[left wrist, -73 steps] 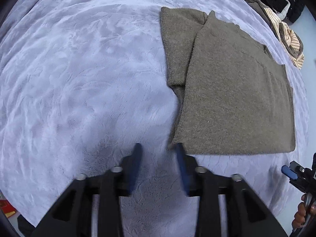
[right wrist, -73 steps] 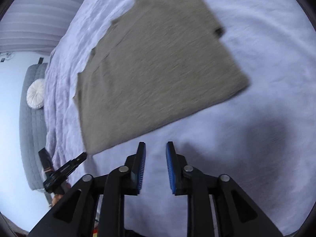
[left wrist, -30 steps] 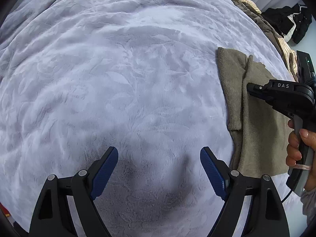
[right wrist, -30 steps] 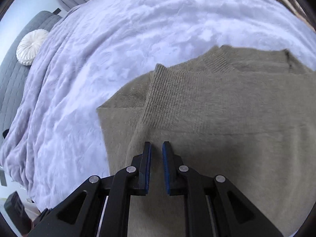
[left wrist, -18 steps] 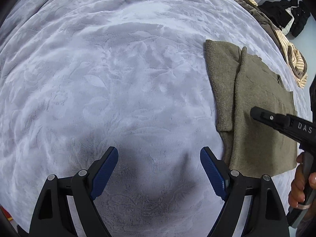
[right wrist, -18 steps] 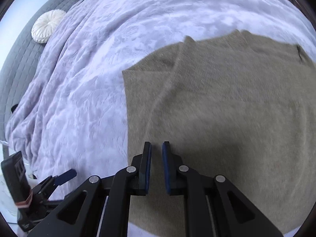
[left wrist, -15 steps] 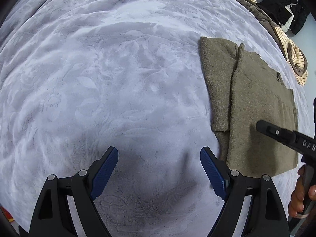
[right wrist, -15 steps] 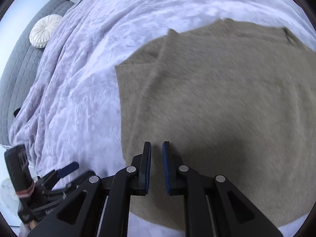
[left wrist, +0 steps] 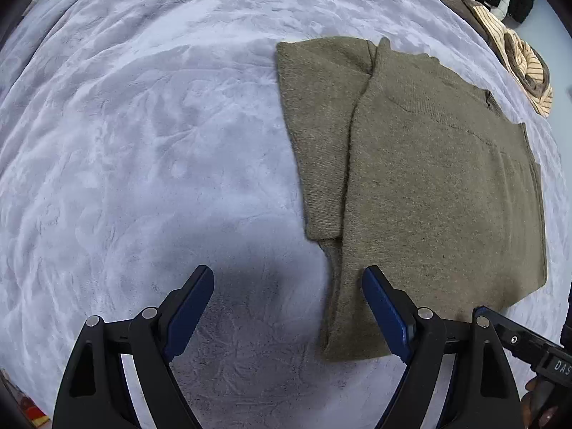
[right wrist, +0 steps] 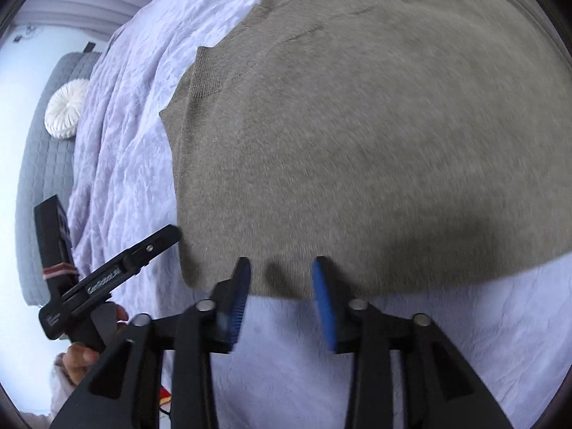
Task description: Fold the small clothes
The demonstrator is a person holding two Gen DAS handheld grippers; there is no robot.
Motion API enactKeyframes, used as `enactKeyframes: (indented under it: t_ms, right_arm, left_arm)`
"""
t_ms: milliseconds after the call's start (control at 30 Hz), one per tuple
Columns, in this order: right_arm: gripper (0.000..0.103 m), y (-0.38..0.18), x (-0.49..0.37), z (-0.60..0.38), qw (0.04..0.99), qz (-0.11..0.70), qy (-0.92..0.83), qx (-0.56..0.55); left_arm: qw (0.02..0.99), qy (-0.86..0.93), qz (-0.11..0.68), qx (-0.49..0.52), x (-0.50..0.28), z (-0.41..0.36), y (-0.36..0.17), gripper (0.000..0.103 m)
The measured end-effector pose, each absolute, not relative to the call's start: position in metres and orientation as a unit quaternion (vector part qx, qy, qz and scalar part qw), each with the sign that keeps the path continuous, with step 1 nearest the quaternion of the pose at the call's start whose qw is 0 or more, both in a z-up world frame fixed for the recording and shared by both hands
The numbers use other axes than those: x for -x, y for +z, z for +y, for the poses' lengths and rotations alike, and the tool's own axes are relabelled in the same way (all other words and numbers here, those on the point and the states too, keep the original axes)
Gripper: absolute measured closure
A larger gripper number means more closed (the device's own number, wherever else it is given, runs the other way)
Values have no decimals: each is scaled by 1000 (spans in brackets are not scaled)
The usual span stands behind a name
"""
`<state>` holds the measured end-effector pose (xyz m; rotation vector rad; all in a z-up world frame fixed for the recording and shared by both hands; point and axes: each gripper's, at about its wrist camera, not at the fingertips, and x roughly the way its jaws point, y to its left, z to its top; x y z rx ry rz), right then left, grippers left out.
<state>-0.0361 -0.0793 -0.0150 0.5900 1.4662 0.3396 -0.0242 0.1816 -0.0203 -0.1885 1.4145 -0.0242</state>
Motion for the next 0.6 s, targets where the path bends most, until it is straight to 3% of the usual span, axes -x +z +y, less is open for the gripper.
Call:
enactKeyframes:
  t_ms: [267, 600]
  right_arm:
    - [61, -39, 54, -93, 654, 657, 147, -345]
    - [55, -68, 55, -107, 623, 601, 114, -487]
  left_arm:
    - [746, -27, 660, 89, 13, 161, -26, 18]
    - [717, -63, 659, 219, -4, 189, -39, 18]
